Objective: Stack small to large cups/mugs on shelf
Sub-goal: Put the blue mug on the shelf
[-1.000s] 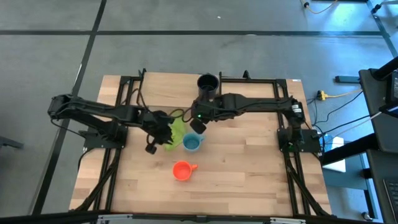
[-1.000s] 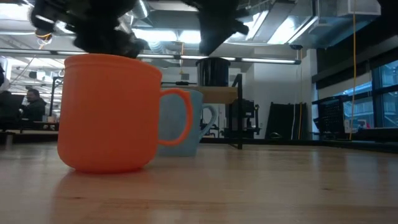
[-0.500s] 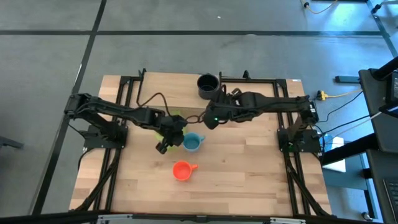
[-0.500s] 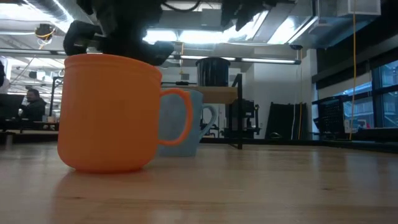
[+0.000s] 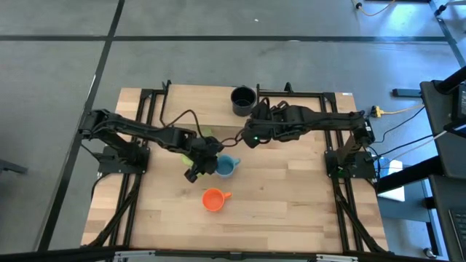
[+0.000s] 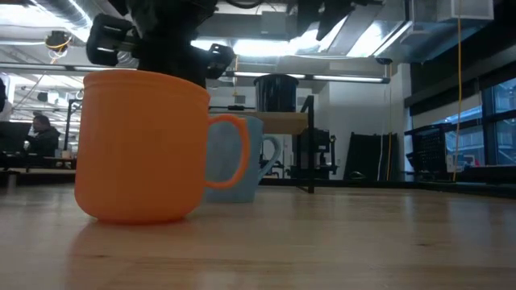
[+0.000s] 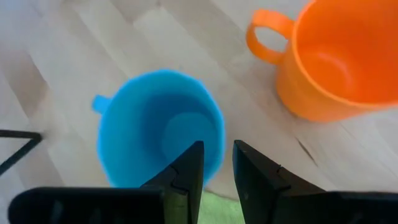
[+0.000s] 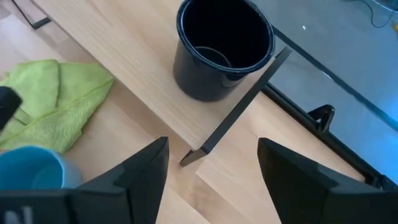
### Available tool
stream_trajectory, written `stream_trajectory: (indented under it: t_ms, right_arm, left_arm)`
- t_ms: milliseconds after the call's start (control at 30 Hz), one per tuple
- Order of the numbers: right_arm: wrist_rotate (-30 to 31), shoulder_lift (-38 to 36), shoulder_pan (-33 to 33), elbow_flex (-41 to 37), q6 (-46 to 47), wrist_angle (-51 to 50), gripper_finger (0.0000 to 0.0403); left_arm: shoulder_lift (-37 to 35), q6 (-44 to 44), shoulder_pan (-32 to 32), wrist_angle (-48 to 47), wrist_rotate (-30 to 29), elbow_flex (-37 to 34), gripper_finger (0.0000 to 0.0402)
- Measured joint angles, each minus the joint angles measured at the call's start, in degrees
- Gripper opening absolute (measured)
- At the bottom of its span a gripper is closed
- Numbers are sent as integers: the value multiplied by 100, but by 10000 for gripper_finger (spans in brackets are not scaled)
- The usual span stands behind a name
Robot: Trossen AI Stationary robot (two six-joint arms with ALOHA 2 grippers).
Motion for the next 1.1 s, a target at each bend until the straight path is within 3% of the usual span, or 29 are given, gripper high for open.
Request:
stream_trajectory:
  t_ms: [633,967,1100]
  right_arm:
    - [-94,-14,2,0,205,-102,248]
    - [-80,-14,-2,0,203,-102,248]
    - [-71,-14,-15,0,205,-100,248]
  left_arm:
    - [612,92,-108,-31,-150,4,81]
    - [619,-654,-108,-1145,-511,-4,65]
    - [528,-696,-162,-1153,-716,-7,46]
